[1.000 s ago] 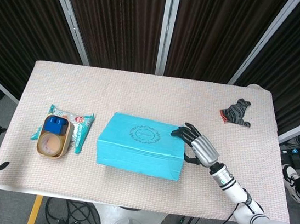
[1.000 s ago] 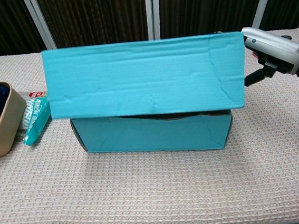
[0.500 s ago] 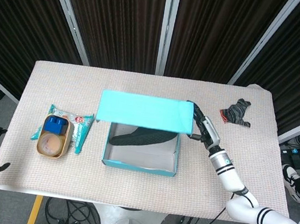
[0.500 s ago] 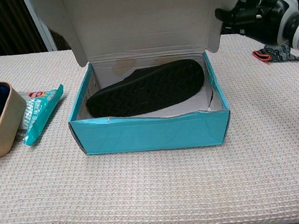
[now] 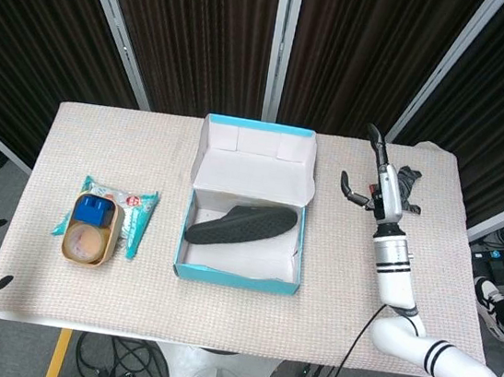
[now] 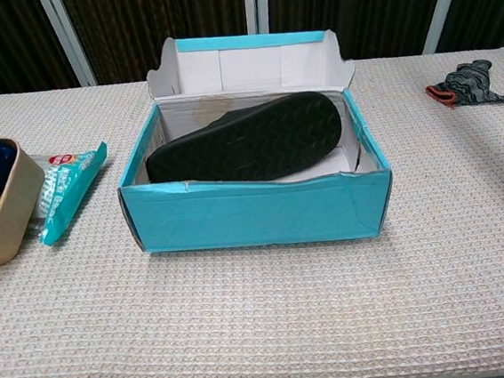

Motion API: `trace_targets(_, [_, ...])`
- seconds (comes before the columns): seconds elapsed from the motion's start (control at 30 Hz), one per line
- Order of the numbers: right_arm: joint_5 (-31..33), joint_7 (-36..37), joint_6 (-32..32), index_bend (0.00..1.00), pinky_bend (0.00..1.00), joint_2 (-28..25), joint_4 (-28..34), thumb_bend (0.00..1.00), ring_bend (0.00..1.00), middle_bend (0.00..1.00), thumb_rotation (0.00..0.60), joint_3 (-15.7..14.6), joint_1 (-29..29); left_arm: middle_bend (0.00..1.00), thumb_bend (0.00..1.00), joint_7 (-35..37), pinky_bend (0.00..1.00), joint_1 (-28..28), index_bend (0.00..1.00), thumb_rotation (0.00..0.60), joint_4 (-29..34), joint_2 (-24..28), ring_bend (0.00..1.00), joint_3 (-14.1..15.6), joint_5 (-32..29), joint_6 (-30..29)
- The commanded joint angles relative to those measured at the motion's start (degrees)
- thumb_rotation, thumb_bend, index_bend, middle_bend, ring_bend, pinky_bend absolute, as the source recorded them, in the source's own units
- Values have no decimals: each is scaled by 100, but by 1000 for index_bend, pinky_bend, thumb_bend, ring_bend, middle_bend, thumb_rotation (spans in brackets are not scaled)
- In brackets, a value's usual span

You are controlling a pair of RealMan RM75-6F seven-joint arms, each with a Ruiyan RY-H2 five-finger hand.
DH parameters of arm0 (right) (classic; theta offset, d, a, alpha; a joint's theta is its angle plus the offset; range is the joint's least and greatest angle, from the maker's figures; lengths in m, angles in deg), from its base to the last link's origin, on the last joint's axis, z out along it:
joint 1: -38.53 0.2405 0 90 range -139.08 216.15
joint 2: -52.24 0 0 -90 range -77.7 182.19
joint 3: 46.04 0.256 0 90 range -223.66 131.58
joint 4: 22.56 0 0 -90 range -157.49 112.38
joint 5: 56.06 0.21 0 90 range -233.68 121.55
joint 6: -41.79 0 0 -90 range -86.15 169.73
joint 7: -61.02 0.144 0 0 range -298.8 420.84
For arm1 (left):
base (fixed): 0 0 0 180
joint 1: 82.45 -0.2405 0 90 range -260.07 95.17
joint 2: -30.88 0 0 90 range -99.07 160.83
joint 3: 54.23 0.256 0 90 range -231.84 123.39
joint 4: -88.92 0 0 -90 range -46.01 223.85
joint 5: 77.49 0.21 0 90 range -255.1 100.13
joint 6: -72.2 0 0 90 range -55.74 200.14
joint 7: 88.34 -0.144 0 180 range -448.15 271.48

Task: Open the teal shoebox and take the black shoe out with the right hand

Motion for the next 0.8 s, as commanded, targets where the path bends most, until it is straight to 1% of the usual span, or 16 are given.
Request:
trace_targets(0.03, [-1298,-942,-245,0,0,-577,413,198,0,27,600,-714,-170,143,76,5,140,9,174,600,-13,-14,44,-14,18,-15])
trace_targets(0.07, [-1444,-1105,-152,11,0,-697,535,140,1,82,600,-818,-141,143,75,-2,140,15,174,600,-7,-16,44,-19,27,-18])
trace_targets(0.13, [-1741,-1460,83,42,29,-880,789,101,23,170,600,-1012,-34,143,75,2,140,11,174,600,-15,-18,44,-8,66,-38])
trace_targets(0.17, [-1877,-1751,233,81,73,-935,875,88,51,210,600,-1091,51,143,75,6,140,13,174,600,-21,-25,44,-11,91,-55])
trace_targets(0.2, [-1972,-1993,359,102,111,-959,913,77,74,219,600,-1141,128,143,75,6,140,10,174,600,-19,-26,44,-13,102,-73])
trace_targets(0.23, [-2024,-2268,497,143,162,-959,938,56,106,228,600,-1173,204,143,75,11,140,1,174,600,-18,-29,45,-16,110,-97])
trace_targets(0.27, [-2045,-2569,657,165,192,-941,951,37,124,230,600,-1193,287,143,75,15,140,-7,174,600,-17,-32,45,-22,115,-122])
trace_targets(0.33, [-2009,-3231,1030,186,211,-821,973,21,124,225,600,-1208,470,143,75,7,140,-19,174,600,0,-33,45,-32,104,-147])
trace_targets(0.4, [-1859,-3847,1434,188,223,-643,947,11,116,216,600,-1196,644,143,76,12,140,-27,174,600,-3,-36,44,-25,80,-128])
trace_targets(0.5, [-1632,-4717,1810,171,224,-301,806,2,110,203,600,-1163,823,143,76,57,140,-35,174,600,-43,-53,44,-11,55,-93])
trace_targets(0.6, [-1433,-5221,1962,150,209,73,693,2,103,192,600,-1106,921,143,75,126,140,-57,174,600,-121,-66,44,-3,35,-90])
trace_targets(0.73, [-1265,-5588,2134,149,202,493,489,3,104,194,600,-1060,1058,143,76,213,140,-80,174,600,-213,-71,44,-9,6,-93])
trace_targets(0.8, [-1200,-5896,2167,149,201,695,349,8,105,196,600,-1053,1111,143,76,270,140,-99,174,600,-261,-85,44,-17,2,-120])
